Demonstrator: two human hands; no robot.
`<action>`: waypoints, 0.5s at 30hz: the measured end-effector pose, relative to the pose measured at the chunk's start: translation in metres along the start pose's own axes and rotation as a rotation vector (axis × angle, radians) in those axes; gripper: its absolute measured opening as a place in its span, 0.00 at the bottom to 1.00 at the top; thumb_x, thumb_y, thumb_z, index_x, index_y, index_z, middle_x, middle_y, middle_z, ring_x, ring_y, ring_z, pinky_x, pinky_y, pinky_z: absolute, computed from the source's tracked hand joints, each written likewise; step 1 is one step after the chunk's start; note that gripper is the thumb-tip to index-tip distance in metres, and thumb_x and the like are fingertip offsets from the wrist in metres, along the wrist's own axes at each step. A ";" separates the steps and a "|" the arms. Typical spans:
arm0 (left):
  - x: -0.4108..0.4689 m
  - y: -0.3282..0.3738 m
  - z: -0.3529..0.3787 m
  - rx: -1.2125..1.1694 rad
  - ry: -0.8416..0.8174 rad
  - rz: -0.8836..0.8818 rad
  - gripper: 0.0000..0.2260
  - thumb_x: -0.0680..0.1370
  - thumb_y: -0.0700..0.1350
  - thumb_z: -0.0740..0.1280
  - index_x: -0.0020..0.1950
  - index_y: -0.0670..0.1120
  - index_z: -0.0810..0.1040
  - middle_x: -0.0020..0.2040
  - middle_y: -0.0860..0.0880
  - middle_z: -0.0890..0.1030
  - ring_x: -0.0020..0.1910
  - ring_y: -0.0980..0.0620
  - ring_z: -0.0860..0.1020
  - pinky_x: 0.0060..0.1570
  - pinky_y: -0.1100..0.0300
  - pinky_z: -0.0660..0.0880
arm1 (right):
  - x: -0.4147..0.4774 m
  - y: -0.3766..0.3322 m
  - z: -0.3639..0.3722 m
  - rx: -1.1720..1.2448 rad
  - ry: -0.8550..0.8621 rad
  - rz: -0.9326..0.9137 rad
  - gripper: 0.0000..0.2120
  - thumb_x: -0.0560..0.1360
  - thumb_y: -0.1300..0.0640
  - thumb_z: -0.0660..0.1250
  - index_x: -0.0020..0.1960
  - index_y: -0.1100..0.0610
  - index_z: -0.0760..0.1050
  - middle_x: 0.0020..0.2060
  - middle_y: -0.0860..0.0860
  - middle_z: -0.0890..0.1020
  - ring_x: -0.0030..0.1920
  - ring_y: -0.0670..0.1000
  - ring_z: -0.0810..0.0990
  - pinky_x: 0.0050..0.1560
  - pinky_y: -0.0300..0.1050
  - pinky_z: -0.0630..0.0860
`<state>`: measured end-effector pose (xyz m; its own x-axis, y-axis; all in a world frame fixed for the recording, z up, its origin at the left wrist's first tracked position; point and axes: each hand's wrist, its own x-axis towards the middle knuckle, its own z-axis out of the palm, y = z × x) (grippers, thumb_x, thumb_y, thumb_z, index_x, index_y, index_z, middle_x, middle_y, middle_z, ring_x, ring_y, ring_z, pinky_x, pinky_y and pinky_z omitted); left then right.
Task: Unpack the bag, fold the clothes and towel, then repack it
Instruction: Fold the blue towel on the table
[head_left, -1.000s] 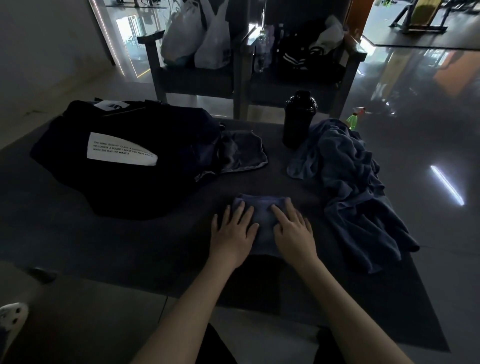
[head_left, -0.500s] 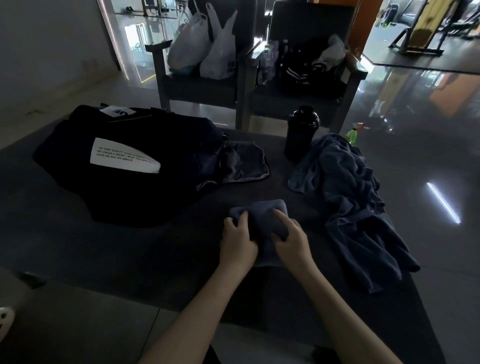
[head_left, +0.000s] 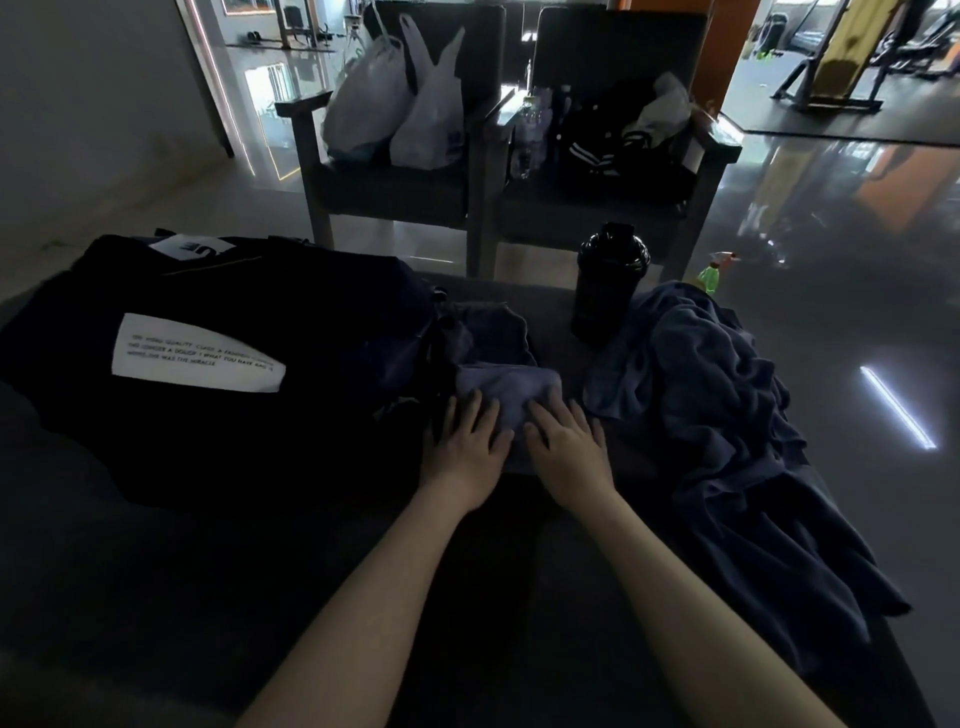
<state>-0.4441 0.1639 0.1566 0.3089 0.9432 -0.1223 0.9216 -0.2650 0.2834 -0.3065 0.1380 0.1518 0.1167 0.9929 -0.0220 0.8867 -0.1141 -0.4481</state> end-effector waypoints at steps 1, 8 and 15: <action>0.001 -0.002 0.006 -0.006 0.009 -0.007 0.25 0.83 0.57 0.44 0.79 0.52 0.47 0.79 0.51 0.43 0.77 0.47 0.42 0.74 0.45 0.45 | 0.001 0.003 0.002 -0.009 -0.018 0.008 0.23 0.82 0.45 0.47 0.76 0.45 0.55 0.77 0.45 0.46 0.77 0.51 0.45 0.74 0.53 0.43; -0.003 0.003 0.002 0.080 -0.025 -0.046 0.25 0.82 0.58 0.42 0.78 0.54 0.43 0.79 0.52 0.41 0.77 0.47 0.40 0.74 0.44 0.41 | -0.010 -0.001 -0.007 -0.002 -0.101 0.028 0.24 0.82 0.43 0.45 0.77 0.44 0.50 0.77 0.44 0.44 0.77 0.52 0.44 0.74 0.58 0.41; -0.034 0.004 0.000 0.002 0.012 0.047 0.25 0.83 0.56 0.48 0.79 0.51 0.50 0.79 0.53 0.46 0.77 0.50 0.40 0.75 0.45 0.41 | -0.095 0.036 -0.039 -0.296 0.163 0.239 0.28 0.80 0.45 0.53 0.77 0.48 0.48 0.78 0.46 0.46 0.77 0.55 0.45 0.70 0.69 0.40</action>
<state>-0.4509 0.1308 0.1616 0.3492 0.9320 -0.0970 0.9065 -0.3098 0.2870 -0.2686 0.0386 0.1730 0.3833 0.9218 0.0587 0.9136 -0.3690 -0.1708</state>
